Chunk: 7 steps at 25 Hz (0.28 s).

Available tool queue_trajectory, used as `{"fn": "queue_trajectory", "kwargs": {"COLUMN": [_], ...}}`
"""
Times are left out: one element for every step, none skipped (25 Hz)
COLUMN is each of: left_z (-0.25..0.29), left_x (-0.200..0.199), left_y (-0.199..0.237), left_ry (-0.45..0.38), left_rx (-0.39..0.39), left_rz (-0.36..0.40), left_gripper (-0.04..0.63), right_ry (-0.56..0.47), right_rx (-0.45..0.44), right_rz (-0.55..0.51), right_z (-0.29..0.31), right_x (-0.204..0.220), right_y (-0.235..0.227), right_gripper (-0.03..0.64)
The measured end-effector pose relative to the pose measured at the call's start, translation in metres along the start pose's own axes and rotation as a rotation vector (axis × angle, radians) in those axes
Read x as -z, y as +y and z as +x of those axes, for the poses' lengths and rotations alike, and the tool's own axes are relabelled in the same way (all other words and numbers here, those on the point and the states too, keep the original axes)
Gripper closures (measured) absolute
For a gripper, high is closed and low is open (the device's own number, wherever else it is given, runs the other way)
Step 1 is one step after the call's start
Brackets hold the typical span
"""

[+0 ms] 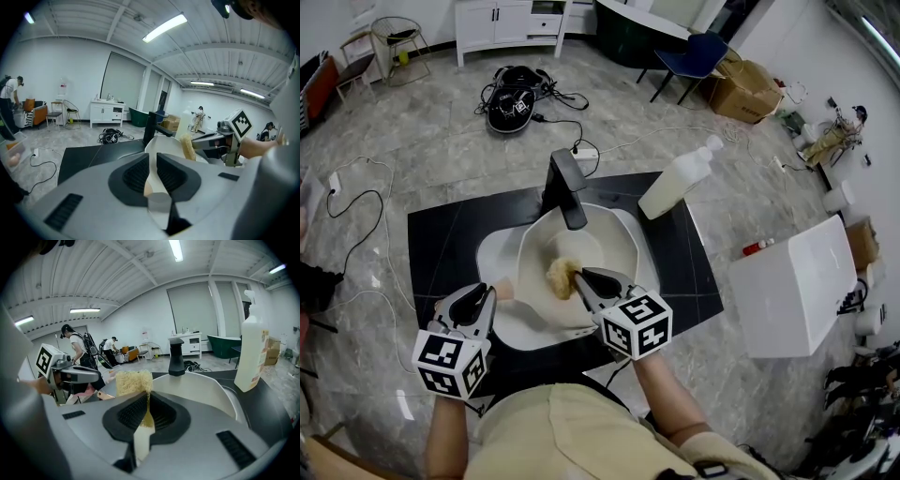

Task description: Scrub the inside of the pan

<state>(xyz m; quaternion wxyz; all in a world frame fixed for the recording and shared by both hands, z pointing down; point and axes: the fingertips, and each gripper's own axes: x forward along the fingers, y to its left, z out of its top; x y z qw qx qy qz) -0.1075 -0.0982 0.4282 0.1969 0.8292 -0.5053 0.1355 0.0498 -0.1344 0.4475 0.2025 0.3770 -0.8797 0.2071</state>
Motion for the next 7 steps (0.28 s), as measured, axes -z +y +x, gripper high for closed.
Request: {"fn": "queue_trajectory", "kwargs": {"left_z": [-0.0002,-0.0003,-0.0003,-0.0003,-0.0002,-0.0002,-0.0001], "left_x": [-0.0002,-0.0002,0.0000,0.0003,0.0006,0.0008,0.0010], "left_y": [0.0001,0.0002,0.0002,0.0003,0.0003,0.0004,0.0005], "left_ry": [0.001,0.002,0.002,0.003,0.003,0.003,0.003], "left_rx": [0.000,-0.001,-0.001,-0.002,-0.003,-0.003,-0.004], "left_rz": [0.000,0.001,0.001,0.001,0.001,0.000,0.000], "left_gripper": [0.538,0.538,0.538,0.538,0.538,0.538,0.538], "right_ry": [0.000,0.000,0.001,0.003,0.004,0.005,0.007], "right_rx": [-0.001,-0.001,-0.002,-0.002,-0.004,-0.005,-0.006], "right_rz": [0.000,0.000,-0.001,-0.001,-0.001,0.000,0.000], "right_z": [0.0001,0.0003,0.0005,0.0008,0.0011,0.0016,0.0021], "right_x": [-0.0002,-0.0002,0.0001,0.0005,0.0010,0.0015,0.0021], "right_y": [0.0004,0.0008,0.0011,0.0011,0.0011,0.0010,0.0008], "right_gripper": [0.586,0.586,0.586,0.586,0.586,0.586,0.586]}}
